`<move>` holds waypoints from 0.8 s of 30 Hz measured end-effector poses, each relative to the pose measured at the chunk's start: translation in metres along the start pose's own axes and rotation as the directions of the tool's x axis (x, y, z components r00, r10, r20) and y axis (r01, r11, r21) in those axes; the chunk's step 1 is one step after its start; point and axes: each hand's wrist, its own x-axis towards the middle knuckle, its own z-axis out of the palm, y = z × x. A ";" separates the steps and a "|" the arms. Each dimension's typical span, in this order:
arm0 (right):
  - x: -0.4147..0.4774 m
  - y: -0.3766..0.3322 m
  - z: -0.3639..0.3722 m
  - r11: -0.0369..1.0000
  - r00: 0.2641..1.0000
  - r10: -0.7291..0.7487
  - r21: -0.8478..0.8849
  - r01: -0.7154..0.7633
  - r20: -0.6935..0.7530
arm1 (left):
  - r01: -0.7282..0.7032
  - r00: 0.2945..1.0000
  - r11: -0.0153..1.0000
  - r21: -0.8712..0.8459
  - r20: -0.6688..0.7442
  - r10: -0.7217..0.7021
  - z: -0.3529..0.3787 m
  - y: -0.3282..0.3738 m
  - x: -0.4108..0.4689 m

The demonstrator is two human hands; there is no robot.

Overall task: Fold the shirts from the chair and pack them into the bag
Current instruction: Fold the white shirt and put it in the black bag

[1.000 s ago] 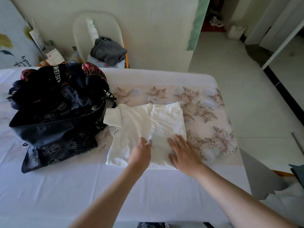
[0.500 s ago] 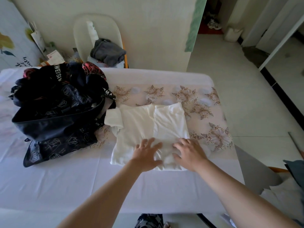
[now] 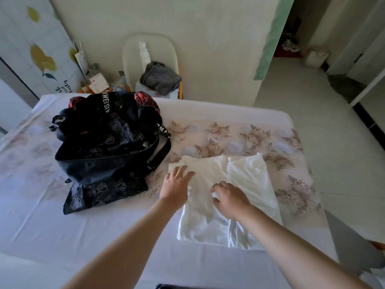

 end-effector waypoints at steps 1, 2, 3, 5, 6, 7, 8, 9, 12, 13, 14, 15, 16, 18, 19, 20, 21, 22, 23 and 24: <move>0.009 -0.014 0.002 0.998 1.000 0.003 0.059 -0.004 0.018 | 0.064 0.997 0.998 -0.002 0.044 -0.064 -0.001 -0.013 0.005; 0.017 -0.027 0.004 0.992 0.999 0.013 0.122 -0.017 0.038 | 0.129 0.987 0.991 -0.045 0.103 -0.124 0.000 -0.024 0.010; 0.026 -0.038 0.008 0.982 0.998 0.031 0.182 -0.041 0.056 | 0.191 0.971 0.974 -0.121 0.166 -0.170 0.002 -0.035 0.015; 0.041 -0.058 0.017 0.961 0.994 0.080 0.260 -0.095 0.068 | 0.264 0.952 0.917 -0.298 0.232 -0.199 0.008 -0.055 0.023; 0.047 -0.065 0.022 0.954 0.993 0.105 0.275 -0.117 0.056 | 0.267 0.957 0.889 -0.372 0.216 -0.197 0.010 -0.063 0.025; 0.052 -0.072 0.024 0.953 0.992 0.122 0.274 -0.126 0.033 | 0.256 0.965 0.861 -0.439 0.176 -0.196 0.009 -0.068 0.025; 0.057 -0.078 0.025 0.958 0.991 0.130 0.259 -0.124 -0.006 | 0.239 0.971 0.837 -0.493 0.127 -0.203 0.006 -0.071 0.024; 0.062 -0.082 0.025 0.960 0.990 0.136 0.253 -0.121 -0.041 | 0.227 0.973 0.816 -0.531 0.081 -0.218 0.002 -0.073 0.022; 0.069 -0.096 0.022 0.916 0.988 0.155 0.376 -0.138 -0.016 | 0.242 0.944 0.758 -0.606 -0.033 -0.327 -0.020 -0.079 0.010; 0.069 -0.100 0.022 0.908 0.991 0.133 0.398 -0.127 0.015 | 0.258 0.927 0.746 -0.614 -0.061 -0.370 -0.026 -0.084 0.003; 0.069 -0.103 0.023 0.911 0.994 0.100 0.399 -0.108 0.040 | 0.280 0.915 0.755 -0.593 -0.072 -0.396 -0.030 -0.091 -0.005; 0.069 -0.105 0.024 0.915 0.996 0.077 0.393 -0.089 0.047 | 0.317 0.916 0.792 -0.522 -0.046 -0.398 -0.034 -0.100 -0.014; 0.069 -0.105 0.026 0.920 0.997 0.063 0.385 -0.079 0.054 | 0.367 0.922 0.846 -0.387 0.031 -0.385 -0.037 -0.109 -0.022; 0.069 -0.103 0.033 0.950 0.996 0.036 0.306 -0.059 0.080 | 0.396 0.896 0.917 -0.033 0.230 -0.379 -0.040 -0.122 -0.038; 0.067 -0.101 0.037 0.975 0.996 0.006 0.221 -0.025 0.087 | 0.384 0.877 0.920 0.078 0.280 -0.390 -0.038 -0.125 -0.044; 0.066 -0.100 0.041 0.991 0.997 -0.033 0.131 0.024 0.072 | 0.367 0.878 0.921 0.128 0.280 -0.389 -0.035 -0.127 -0.048; 0.064 -0.099 0.046 0.995 0.996 -0.082 0.055 0.081 0.030 | 0.347 0.897 0.929 0.133 0.241 -0.369 -0.032 -0.126 -0.051; 0.061 -0.100 0.050 0.992 0.992 -0.128 -0.015 0.128 -0.014 | 0.319 0.929 0.942 0.107 0.162 -0.333 -0.029 -0.125 -0.052; 0.059 -0.101 0.055 0.984 0.987 -0.156 -0.092 0.152 -0.042 | 0.275 0.959 0.959 0.072 0.058 -0.279 -0.027 -0.123 -0.052; 0.057 -0.103 0.058 0.974 0.986 -0.157 -0.175 0.145 -0.058 | 0.202 0.979 0.979 0.035 -0.034 -0.201 -0.023 -0.122 -0.051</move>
